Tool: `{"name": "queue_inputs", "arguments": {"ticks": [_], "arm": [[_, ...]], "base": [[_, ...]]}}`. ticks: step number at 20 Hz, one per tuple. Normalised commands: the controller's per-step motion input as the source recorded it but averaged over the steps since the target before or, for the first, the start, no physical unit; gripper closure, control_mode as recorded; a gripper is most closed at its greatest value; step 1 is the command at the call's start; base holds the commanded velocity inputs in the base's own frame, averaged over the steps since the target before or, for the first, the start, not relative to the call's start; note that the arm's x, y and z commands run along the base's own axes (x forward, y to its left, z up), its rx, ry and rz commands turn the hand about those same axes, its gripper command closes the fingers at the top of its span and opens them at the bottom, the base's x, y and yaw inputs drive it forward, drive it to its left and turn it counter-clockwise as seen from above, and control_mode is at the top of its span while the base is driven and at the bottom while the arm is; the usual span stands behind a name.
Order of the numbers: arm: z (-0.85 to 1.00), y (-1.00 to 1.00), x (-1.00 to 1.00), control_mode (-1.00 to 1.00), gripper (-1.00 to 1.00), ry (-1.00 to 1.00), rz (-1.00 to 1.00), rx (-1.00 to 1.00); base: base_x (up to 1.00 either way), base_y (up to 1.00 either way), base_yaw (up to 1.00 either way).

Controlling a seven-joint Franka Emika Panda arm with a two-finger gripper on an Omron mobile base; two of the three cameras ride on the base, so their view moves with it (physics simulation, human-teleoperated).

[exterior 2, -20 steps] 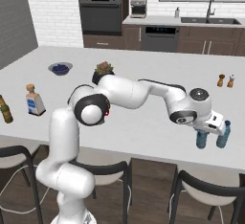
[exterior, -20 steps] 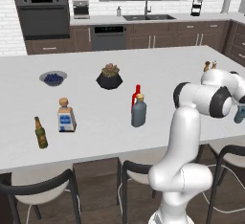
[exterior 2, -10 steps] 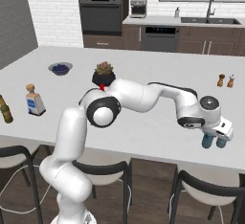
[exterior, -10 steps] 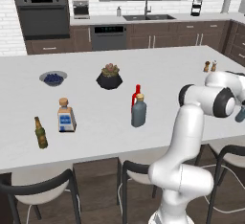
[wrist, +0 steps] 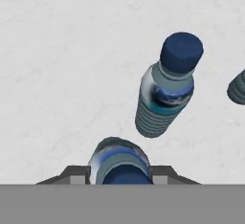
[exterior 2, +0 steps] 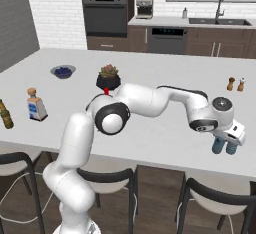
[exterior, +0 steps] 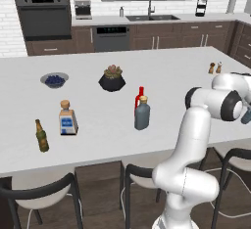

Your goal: Move the plastic bottles in the middle to the plastics group, and the glass bottles in the middle to the glass group.

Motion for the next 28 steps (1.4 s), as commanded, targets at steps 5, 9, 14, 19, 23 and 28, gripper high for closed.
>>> {"name": "queue_inputs", "arguments": {"ticks": [5,9,14,19,23,28], "arm": [[-0.36,0.36,0.13,-1.00,1.00,0.14,-0.05,-0.02],[-0.33,0.38,0.18,-1.00,1.00,0.21,-0.07,-0.06],[-0.41,-0.06,0.31,-1.00,1.00,0.08,0.00,0.00],[-0.51,-0.14,0.19,-1.00,-1.00,0.05,0.00,0.00],[-0.28,-0.06,0.15,-1.00,-1.00,0.00,0.00,0.00],[-0.07,0.00,0.07,-1.00,-1.00,0.00,0.00,0.03]], "base": [[0.00,0.00,0.00],[0.00,0.00,0.00],[0.00,0.00,0.00],[0.00,0.00,0.00],[0.00,0.00,0.00],[0.00,0.00,0.00]]}}
